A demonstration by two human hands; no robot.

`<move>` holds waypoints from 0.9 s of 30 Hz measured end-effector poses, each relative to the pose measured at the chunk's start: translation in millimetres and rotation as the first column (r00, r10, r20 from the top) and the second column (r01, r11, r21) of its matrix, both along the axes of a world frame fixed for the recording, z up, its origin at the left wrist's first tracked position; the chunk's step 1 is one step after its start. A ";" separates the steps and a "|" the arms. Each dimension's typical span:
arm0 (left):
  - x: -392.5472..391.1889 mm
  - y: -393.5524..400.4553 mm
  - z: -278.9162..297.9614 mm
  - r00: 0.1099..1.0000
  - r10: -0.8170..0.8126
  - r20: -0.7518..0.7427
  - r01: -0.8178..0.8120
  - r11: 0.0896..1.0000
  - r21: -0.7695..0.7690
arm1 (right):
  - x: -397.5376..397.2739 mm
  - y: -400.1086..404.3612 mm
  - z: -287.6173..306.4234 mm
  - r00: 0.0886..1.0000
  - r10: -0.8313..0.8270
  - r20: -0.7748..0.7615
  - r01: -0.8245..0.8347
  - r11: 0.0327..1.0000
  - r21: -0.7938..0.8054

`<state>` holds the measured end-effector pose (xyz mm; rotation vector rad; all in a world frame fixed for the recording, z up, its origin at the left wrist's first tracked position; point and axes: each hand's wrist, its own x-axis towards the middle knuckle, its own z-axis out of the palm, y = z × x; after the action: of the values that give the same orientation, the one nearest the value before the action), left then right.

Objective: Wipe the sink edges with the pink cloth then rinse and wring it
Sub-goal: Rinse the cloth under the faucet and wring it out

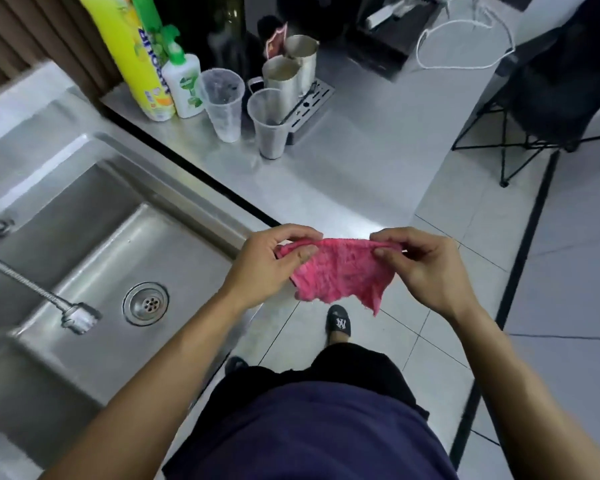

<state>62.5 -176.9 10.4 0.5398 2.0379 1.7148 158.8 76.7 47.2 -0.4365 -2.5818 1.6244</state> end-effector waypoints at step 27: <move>35.7 164.0 -110.6 0.872 0.115 -0.476 -0.456 0.544 -0.705 | -85.9 81.4 -130.7 0.674 0.718 0.174 -0.691 0.530 0.491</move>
<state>98.2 -12.9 -100.2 0.2103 3.0219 0.6149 72.9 158.1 -83.6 0.8034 -3.1869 0.8591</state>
